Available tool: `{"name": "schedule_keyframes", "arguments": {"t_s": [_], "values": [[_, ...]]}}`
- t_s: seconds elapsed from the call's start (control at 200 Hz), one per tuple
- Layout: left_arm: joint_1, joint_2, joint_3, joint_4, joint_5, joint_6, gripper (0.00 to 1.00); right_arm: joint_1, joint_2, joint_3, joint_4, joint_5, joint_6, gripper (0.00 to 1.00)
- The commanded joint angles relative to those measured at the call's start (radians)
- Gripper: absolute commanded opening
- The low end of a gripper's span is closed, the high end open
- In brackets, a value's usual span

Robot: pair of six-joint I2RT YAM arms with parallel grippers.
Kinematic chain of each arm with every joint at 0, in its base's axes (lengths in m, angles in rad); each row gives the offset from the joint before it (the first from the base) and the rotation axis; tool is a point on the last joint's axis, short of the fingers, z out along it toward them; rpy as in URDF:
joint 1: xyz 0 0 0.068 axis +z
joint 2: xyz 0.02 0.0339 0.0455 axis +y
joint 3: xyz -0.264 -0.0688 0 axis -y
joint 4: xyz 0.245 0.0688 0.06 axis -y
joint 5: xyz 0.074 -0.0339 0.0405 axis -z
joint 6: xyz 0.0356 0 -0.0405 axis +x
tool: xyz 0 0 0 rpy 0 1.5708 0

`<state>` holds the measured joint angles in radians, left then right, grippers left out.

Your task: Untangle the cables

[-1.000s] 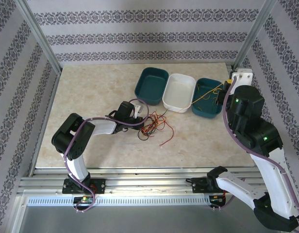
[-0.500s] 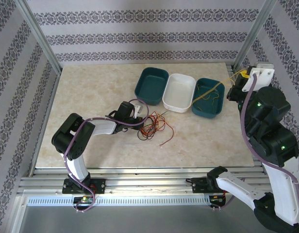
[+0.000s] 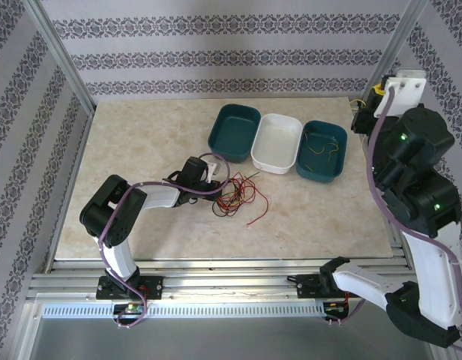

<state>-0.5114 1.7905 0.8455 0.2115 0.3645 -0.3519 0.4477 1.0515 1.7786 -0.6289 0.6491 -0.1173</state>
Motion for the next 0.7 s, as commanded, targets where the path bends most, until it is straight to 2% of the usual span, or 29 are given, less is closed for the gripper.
{"name": "schedule_keyframes", "arguments": {"t_s": [0.0, 0.29, 0.5, 0.695], "values": [[-0.012, 0.001, -0.010, 0.019, -0.003, 0.015, 0.00, 0.000, 0.035, 0.017, 0.052, 0.070, -0.069, 0.00], [-0.012, 0.006, -0.014, 0.034, 0.012, 0.016, 0.00, -0.014, 0.145, 0.023, 0.164, 0.157, -0.202, 0.00], [-0.012, 0.009, -0.013, 0.045, 0.017, 0.014, 0.00, -0.075, 0.211, 0.049, 0.175, 0.108, -0.193, 0.00], [-0.012, 0.008, -0.016, 0.054, 0.030, 0.007, 0.00, -0.157, 0.284, 0.118, 0.115, 0.030, -0.133, 0.00]]}}
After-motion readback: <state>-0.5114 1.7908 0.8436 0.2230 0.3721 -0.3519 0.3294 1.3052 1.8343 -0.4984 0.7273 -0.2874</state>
